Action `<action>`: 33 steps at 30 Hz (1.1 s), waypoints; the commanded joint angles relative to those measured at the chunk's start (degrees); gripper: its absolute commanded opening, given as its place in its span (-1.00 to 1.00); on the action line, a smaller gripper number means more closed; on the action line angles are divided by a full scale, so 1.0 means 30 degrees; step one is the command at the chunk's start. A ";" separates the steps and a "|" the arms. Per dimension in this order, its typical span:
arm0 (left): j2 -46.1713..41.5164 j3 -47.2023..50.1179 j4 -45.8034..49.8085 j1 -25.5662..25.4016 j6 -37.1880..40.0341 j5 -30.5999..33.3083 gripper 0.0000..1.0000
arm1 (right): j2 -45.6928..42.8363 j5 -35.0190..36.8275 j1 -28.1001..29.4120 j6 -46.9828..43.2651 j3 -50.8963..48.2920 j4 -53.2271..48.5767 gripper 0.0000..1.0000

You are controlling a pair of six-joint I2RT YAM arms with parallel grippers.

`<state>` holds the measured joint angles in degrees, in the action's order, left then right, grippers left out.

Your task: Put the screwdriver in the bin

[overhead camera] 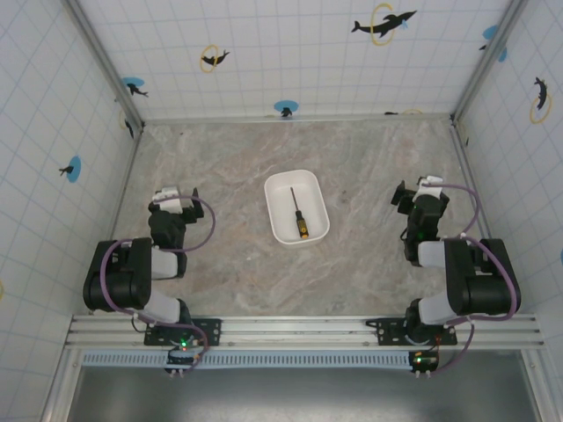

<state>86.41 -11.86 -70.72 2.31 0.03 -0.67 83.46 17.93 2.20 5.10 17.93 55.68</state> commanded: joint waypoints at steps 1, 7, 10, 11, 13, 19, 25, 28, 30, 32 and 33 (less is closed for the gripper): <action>0.0080 -0.0398 0.0062 0.0017 0.0077 -0.0133 0.95 | 0.0246 0.0262 0.0028 -0.0049 -0.0060 0.0699 0.97; 0.0073 -0.0415 0.0077 0.0020 0.0074 -0.0128 0.95 | 0.0276 0.0263 0.0025 -0.0041 -0.0031 0.0663 0.97; 0.0060 -0.0390 0.0072 0.0019 0.0092 -0.0129 0.95 | 0.0279 0.0244 0.0029 -0.0013 -0.0031 0.0673 0.97; 0.0077 -0.0388 0.0080 0.0015 0.0077 -0.0129 0.95 | 0.0275 0.0215 0.0029 -0.0027 -0.0036 0.0659 0.97; 0.0060 -0.0406 0.0092 0.0020 0.0048 -0.0151 0.95 | 0.0276 0.0233 0.0028 -0.0009 -0.0031 0.0676 0.97; 0.0060 -0.0391 0.0047 0.0017 0.0077 -0.0158 0.95 | 0.0277 0.0226 0.0029 -0.0015 -0.0031 0.0659 0.97; 0.0078 -0.0879 0.0993 -0.0419 0.0642 -0.0071 0.95 | 0.0276 0.0288 0.0021 -0.0053 -0.0031 0.0659 0.97; 0.0077 -0.0927 0.1069 -0.0505 0.0751 0.0017 0.95 | 0.0260 0.0362 0.0088 -0.0089 -0.0031 0.0659 0.97; 0.0069 -0.0921 0.1073 -0.0505 0.0751 0.0017 0.95 | 0.0248 0.0425 0.0117 -0.0087 -0.0045 0.0659 0.97; 0.0076 -0.0925 0.1073 -0.0503 0.0747 0.0017 0.95 | 0.0246 0.0449 0.0103 -0.0090 -0.0058 0.0677 0.97; 0.0064 -0.0911 0.1073 -0.0505 0.0751 0.0016 0.95 | 0.0246 0.0453 0.0133 -0.0075 -0.0060 0.0659 0.97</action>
<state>86.41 -13.67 -67.70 0.89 1.39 -0.64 83.72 18.20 2.26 5.08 17.93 55.68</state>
